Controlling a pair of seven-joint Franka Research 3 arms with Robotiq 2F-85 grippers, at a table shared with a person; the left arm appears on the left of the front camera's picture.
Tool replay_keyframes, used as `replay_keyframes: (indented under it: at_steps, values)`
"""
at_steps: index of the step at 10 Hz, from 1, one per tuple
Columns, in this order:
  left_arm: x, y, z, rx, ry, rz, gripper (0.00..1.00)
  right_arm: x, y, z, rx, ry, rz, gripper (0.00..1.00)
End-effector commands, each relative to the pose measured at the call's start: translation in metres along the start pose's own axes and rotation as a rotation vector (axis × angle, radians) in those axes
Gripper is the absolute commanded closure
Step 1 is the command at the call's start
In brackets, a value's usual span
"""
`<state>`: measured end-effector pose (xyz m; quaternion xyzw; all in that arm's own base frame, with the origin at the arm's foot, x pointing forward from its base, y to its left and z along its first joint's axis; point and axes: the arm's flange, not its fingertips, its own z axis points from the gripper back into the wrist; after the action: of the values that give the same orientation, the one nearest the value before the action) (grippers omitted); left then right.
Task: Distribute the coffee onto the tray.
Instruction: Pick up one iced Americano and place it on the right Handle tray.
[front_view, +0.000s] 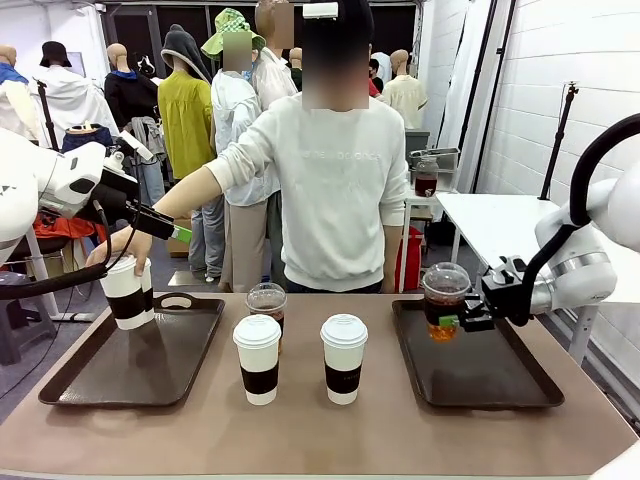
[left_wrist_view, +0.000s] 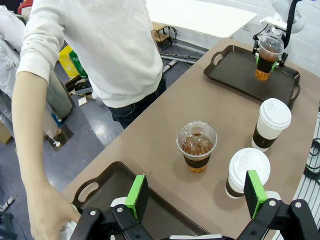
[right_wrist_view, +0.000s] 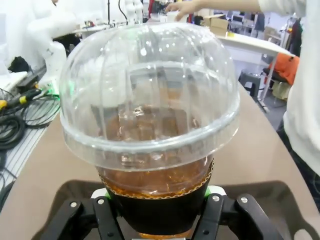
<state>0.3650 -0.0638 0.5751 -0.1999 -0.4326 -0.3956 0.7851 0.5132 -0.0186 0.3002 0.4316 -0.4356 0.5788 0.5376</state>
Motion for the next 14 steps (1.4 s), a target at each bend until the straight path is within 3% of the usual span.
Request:
replay_keyframes:
  at_steps: [1,5,14]
  values:
    - [-0.003,0.002,-0.001,-0.012,-0.008,0.001,0.0,-0.015,-0.007,0.003,0.022,-0.015,0.049,0.41]
    - [-0.003,0.002,-0.001,-0.012,-0.008,0.001,0.0,-0.051,-0.027,0.02,-0.085,-0.08,0.004,0.41]
    - [-0.003,0.002,-0.001,-0.012,-0.008,0.001,0.0,-0.057,-0.08,0.047,-0.17,-0.087,-0.066,0.41]
